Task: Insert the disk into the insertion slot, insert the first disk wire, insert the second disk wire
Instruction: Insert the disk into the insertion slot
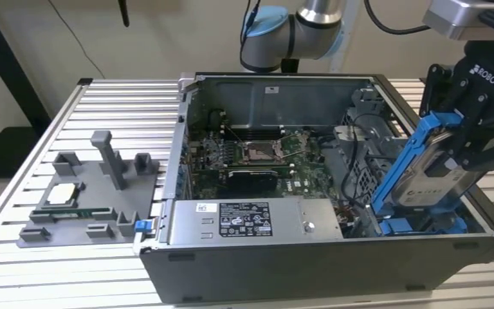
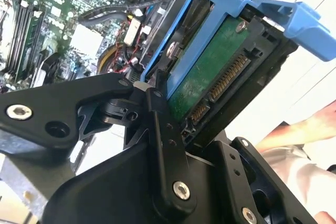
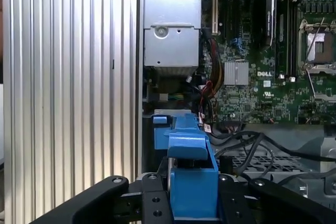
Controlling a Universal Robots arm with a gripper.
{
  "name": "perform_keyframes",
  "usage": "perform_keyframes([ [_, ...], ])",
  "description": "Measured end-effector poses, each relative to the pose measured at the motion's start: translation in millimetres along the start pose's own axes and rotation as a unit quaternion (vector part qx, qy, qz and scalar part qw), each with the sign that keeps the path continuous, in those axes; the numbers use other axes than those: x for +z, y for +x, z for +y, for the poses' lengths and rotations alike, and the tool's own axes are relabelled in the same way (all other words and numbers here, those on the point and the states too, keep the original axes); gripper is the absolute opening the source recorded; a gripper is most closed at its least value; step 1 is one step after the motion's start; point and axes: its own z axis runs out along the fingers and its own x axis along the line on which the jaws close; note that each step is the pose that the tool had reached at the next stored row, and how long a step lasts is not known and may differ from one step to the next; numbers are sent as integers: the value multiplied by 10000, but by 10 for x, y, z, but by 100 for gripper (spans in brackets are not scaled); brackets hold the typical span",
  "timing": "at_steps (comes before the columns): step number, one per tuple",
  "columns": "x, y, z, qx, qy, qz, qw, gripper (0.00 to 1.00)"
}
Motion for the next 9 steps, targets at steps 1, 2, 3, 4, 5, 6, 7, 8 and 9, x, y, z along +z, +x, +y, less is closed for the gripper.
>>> perform_keyframes([
  [1, 4, -6, -6, 0, -2, 0, 10000, 0],
  [2, 8, -10, -17, 0, -4, -1, 10000, 0],
  [3, 12, -11, -28, 0, -7, -1, 10000, 0],
  [4, 17, -11, -33, 0, -9, 0, 10000, 0],
  [5, 25, -11, -37, 0, -11, 1, 10000, 0],
  [6, 37, -11, -40, 0, -13, 1, 10000, 0],
  [7, 53, -11, -41, 1, -15, 0, 10000, 0],
  [8, 68, -12, -42, 1, -17, 0, 10000, 0],
  [9, 79, -13, -44, 1, -18, 1, 10000, 0],
])
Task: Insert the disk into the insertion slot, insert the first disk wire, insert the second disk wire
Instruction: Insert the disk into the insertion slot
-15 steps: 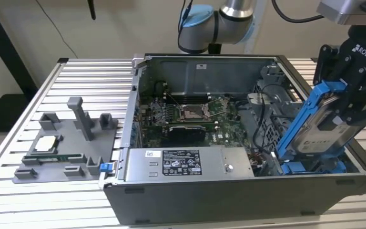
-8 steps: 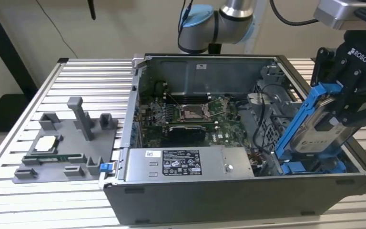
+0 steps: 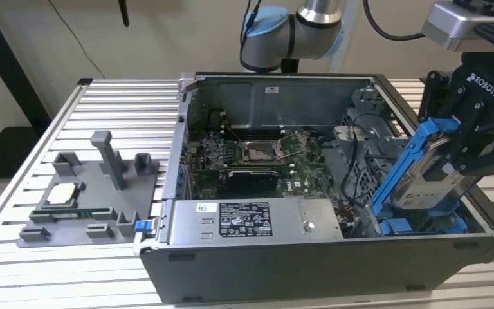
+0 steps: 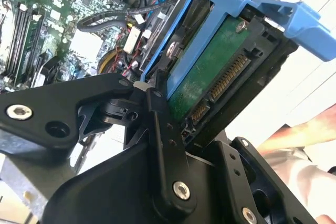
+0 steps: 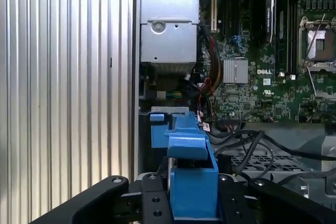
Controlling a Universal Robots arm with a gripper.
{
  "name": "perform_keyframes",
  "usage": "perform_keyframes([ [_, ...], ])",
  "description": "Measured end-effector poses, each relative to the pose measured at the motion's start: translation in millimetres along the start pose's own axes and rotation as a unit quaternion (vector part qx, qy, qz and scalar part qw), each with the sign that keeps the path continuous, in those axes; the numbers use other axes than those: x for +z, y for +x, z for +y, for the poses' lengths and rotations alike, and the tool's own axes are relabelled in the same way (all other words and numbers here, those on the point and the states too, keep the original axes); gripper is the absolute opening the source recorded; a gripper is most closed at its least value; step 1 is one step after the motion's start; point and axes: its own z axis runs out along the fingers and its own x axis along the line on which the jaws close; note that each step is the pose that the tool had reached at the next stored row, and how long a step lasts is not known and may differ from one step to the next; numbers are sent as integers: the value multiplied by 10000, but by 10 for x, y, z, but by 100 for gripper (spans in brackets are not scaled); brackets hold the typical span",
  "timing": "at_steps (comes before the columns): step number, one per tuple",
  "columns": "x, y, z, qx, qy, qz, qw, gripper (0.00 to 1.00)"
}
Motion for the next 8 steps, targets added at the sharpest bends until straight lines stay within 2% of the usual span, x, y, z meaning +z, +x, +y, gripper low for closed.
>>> perform_keyframes([
  [8, 26, -17, -34, 0, -15, 1, 10000, 0],
])
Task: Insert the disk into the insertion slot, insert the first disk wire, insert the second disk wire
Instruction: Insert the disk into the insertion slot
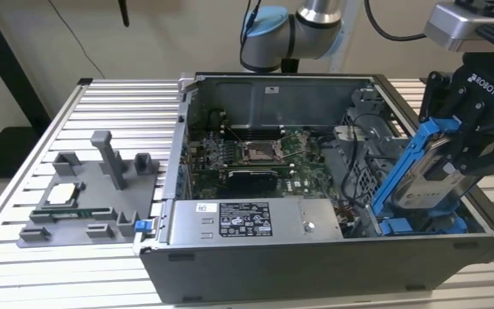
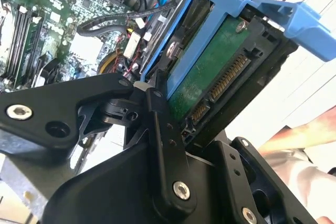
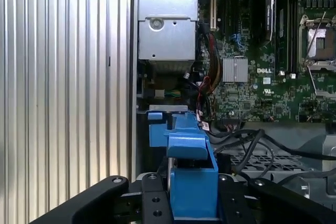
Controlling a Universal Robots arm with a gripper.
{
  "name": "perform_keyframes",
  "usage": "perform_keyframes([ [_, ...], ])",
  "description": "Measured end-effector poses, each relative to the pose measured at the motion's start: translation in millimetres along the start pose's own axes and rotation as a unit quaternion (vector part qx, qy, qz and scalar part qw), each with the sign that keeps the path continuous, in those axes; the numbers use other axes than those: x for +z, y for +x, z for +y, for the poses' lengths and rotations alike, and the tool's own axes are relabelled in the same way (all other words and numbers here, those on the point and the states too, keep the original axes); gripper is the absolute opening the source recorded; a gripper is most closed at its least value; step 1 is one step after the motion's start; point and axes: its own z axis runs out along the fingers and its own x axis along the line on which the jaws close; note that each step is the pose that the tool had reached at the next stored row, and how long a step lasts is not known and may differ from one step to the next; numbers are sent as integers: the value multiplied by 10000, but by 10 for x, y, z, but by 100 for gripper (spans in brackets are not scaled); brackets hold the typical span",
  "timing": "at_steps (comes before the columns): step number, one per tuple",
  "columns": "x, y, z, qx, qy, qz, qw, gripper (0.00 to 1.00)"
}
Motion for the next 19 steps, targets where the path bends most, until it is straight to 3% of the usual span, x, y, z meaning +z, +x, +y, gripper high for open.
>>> perform_keyframes([
  [6, 81, -1, -6, 1, -15, 3, 10000, 0],
  [11, 76, -1, -9, 2, -37, 2, 10000, 0],
  [19, 60, -2, -35, 9, -239, 85, 9997, 0],
])
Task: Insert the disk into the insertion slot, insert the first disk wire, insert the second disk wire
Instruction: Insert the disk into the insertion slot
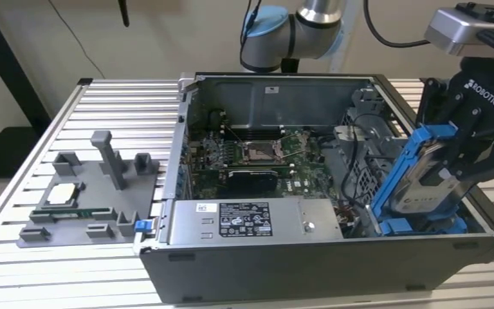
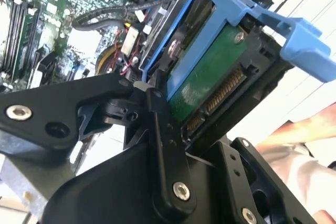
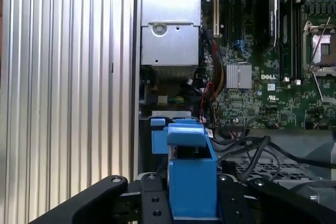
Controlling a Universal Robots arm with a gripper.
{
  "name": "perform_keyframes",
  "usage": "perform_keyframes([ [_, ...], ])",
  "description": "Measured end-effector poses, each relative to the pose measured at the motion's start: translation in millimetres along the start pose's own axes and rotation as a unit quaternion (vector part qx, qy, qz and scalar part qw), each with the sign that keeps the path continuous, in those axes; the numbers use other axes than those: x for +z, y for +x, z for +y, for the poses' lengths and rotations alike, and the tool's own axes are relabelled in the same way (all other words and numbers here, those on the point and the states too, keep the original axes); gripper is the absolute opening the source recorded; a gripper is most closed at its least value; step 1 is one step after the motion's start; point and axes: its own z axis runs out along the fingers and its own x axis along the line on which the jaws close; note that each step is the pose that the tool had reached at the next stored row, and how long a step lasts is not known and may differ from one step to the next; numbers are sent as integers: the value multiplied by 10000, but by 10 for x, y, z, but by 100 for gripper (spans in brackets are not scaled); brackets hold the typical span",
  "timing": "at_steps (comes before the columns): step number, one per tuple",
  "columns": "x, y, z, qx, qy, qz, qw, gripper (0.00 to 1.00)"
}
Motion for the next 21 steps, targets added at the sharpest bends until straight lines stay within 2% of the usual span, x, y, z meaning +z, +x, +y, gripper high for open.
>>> perform_keyframes([
  [3, 35, -1, -41, 1, -32, 1, 10000, 0],
  [13, 200, -7, -165, -1, -91, 2, 10000, 0],
  [21, 209, -7, -168, 0, -96, 8, 10000, 0],
])
